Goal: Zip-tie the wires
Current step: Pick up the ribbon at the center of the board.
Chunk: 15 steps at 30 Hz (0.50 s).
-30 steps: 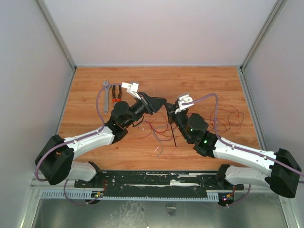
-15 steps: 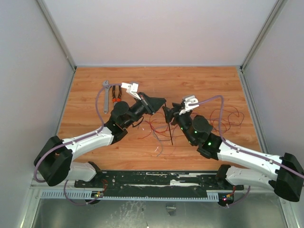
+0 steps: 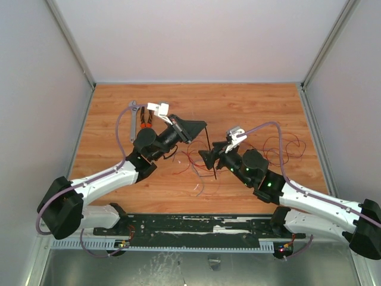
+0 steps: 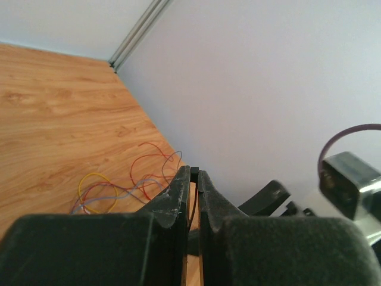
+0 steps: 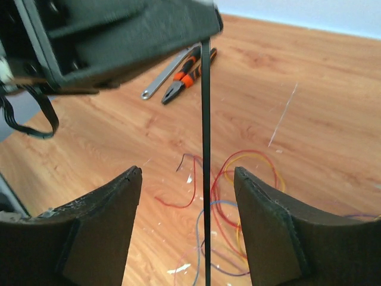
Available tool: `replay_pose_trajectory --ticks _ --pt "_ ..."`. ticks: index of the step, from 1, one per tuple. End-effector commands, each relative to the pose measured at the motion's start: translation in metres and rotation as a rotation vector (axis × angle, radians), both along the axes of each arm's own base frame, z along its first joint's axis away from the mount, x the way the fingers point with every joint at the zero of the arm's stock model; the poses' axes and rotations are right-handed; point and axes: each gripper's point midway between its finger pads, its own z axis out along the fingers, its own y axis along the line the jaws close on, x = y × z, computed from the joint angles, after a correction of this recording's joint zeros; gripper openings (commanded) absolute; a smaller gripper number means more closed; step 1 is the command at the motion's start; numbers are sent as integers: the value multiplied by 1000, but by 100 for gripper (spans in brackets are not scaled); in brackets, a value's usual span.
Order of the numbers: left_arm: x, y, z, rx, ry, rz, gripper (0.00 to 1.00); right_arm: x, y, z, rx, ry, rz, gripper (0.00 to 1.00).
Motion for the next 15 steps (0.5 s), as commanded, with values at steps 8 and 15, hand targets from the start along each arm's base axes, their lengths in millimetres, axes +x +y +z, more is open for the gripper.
replay_pose_trajectory --ticks 8,15 --pt "-13 11 40 -67 -70 9 0 -20 -2 -28 41 112 61 44" --pt "-8 14 35 -54 -58 35 0 -25 -11 -28 60 118 54 28"
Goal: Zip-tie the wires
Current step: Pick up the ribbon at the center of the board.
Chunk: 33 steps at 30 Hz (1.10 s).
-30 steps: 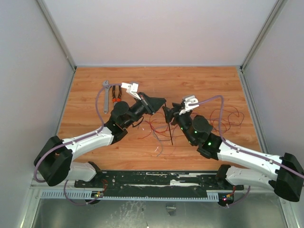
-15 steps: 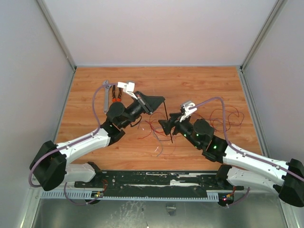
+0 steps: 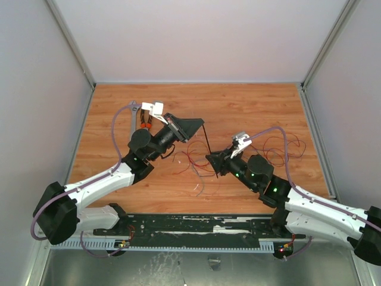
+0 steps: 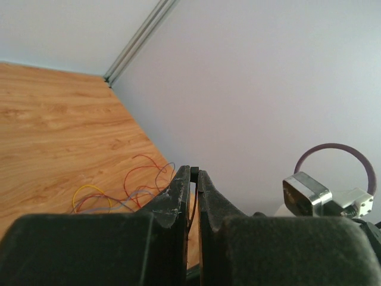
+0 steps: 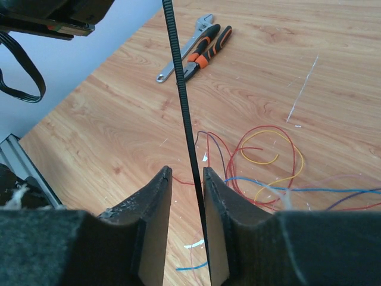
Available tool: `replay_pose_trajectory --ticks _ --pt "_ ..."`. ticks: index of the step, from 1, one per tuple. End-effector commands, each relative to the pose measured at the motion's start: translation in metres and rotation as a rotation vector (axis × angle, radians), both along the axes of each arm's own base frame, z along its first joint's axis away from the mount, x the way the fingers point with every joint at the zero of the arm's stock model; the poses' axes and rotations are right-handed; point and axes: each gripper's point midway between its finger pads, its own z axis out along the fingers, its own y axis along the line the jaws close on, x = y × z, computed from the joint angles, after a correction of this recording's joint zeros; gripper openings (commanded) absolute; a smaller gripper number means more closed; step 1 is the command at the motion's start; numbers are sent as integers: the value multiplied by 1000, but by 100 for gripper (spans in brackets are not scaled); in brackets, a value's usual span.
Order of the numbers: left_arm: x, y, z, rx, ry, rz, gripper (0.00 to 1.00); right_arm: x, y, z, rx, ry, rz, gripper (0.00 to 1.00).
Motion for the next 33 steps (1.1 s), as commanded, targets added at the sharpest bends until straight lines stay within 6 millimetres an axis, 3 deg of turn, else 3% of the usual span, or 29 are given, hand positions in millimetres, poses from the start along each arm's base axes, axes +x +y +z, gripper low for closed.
replay_pose_trajectory --ticks 1,6,12,19,21,28,33 --pt "1 3 7 -3 -15 25 0 -4 -4 -4 13 18 6 26" --pt "3 1 4 3 -5 28 0 -3 -1 -6 0 18 13 22" --pt "3 0 3 2 -2 22 0 1 3 -12 -29 15 7 29" --pt "1 -1 2 2 -2 14 0 3 5 -10 -25 13 7 3" --pt "0 -1 2 1 -6 8 0 3 5 -8 -21 13 5 0" --pt "-7 -1 1 -1 -36 -19 24 2 -2 -1 -21 9 -5 0" --pt "-15 -4 7 -13 -72 -60 54 -2 -5 9 0 -5 21 0"
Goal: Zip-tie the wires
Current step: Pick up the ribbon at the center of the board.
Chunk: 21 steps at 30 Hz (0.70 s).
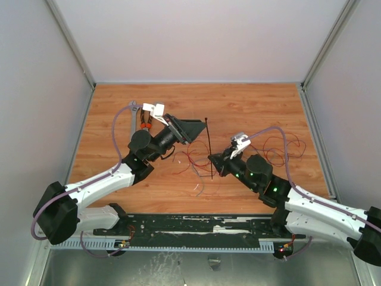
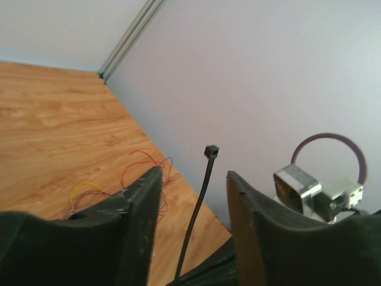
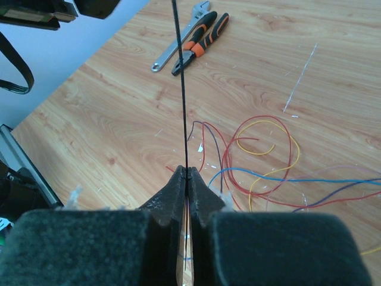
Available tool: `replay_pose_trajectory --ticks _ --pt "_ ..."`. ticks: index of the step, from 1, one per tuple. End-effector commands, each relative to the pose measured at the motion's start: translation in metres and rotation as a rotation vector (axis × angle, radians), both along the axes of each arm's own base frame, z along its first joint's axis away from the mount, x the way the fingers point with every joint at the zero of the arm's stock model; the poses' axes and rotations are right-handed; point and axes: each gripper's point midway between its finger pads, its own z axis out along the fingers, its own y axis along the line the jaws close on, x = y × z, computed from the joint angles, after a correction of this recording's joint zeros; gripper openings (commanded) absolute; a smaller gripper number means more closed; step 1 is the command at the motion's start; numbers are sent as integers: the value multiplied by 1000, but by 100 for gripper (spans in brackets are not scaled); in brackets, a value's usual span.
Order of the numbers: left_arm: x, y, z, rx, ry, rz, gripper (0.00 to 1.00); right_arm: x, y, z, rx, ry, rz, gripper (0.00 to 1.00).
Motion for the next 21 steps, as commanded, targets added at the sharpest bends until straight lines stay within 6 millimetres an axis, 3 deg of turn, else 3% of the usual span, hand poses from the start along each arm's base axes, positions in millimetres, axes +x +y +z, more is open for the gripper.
replay_pose_trajectory --ticks 1,8,21 --pt "-14 -4 13 -30 -75 -60 58 -2 -2 21 34 -30 25 0" --pt "-32 -8 24 -60 -149 -144 74 -11 -5 39 77 -67 116 0" --pt "-51 -17 38 -79 -246 -257 74 -27 1 60 103 -114 266 0"
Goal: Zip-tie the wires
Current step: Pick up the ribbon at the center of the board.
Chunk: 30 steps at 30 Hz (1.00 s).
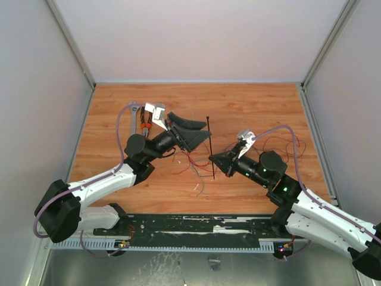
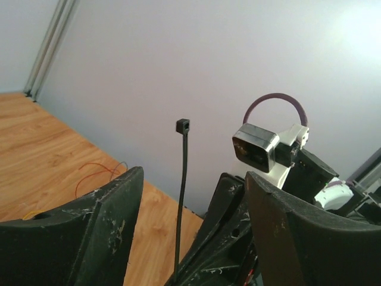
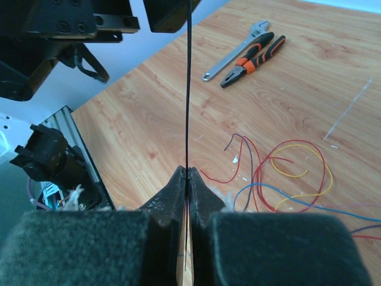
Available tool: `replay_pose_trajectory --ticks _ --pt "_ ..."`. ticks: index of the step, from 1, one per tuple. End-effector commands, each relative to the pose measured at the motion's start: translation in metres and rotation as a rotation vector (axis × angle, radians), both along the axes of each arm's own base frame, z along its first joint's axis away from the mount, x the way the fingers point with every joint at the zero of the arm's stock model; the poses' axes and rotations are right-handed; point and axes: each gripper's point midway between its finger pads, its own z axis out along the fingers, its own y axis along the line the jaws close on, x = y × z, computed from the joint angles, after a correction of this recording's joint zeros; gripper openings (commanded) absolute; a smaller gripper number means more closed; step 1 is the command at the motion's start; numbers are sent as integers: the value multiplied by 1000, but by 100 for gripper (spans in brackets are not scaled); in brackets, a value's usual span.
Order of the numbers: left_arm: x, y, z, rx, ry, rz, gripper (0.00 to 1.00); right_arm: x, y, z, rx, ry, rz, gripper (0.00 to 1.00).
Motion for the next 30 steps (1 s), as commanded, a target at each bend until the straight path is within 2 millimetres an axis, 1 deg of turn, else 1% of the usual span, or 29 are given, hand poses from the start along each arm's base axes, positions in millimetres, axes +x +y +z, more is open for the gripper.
replay_pose_trajectory --ticks 1,4,11,15,20,24,30 --pt "-8 -4 8 -15 -60 -36 71 -6 5 25 36 -51 60 0" --pt "-6 -6 5 -8 -56 -34 64 -7 8 26 44 -51 72 0" --pt "-4 -8 10 -8 -74 -34 52 -3 6 21 31 -37 46 0" --pt "-4 -6 9 -8 -75 -27 47 0 0 22 34 -39 14 0" --pt "-4 -6 9 -8 -74 -24 44 1 -5 24 37 -42 -1 0" --pt "-4 -6 10 -12 -77 -25 37 1 -3 21 27 -31 8 0" --pt "-4 -7 11 -16 -83 -32 29 1 1 16 17 -21 23 0"
